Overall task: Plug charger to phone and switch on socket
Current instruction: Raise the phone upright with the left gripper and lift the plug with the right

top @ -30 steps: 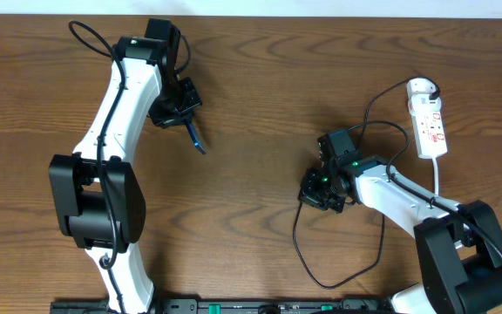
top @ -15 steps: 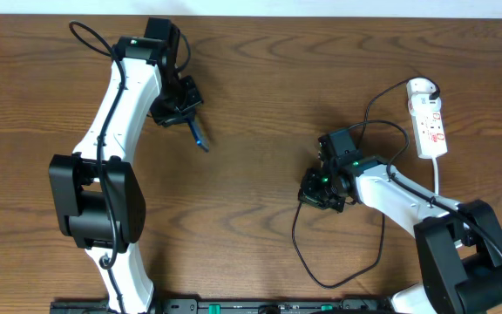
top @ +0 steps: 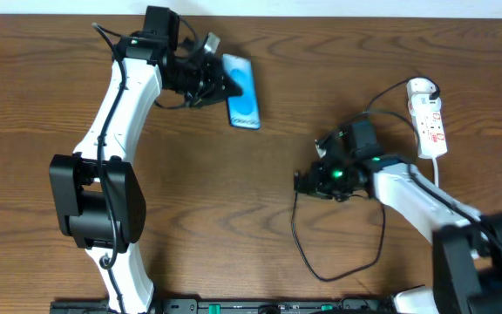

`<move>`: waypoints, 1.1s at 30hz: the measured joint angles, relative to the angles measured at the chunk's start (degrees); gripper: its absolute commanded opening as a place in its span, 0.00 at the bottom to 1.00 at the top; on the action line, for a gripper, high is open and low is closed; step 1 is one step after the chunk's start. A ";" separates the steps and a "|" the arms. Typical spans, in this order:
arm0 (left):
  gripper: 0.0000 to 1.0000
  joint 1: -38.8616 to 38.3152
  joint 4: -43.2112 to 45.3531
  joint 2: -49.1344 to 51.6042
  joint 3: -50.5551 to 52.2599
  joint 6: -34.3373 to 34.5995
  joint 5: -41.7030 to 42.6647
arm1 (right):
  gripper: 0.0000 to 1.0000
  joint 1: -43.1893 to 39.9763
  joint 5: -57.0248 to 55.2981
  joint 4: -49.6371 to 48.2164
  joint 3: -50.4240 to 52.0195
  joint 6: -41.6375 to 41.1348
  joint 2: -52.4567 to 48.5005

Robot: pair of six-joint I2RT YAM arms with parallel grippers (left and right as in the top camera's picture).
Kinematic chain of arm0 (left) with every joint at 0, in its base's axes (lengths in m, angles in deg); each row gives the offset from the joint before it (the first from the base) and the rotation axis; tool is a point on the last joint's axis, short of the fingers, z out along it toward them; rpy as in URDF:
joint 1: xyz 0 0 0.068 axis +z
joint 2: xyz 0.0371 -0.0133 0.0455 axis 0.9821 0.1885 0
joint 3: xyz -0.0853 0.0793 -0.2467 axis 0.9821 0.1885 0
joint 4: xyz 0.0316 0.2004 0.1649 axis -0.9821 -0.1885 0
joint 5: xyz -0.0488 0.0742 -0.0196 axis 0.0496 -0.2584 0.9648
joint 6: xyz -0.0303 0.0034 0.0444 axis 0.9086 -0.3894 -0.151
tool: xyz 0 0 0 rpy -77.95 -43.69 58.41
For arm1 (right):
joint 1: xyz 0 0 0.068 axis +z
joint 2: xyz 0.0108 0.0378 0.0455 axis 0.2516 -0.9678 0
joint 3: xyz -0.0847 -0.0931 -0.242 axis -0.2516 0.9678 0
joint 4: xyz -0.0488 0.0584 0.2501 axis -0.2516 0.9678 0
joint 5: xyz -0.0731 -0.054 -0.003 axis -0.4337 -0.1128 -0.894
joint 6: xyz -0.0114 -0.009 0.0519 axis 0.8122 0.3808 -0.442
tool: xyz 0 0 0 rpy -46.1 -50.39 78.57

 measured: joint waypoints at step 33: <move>0.07 -7.28 24.24 0.00 0.07 3.50 29.68 | 0.01 -1.51 15.19 -7.08 0.00 1.25 24.26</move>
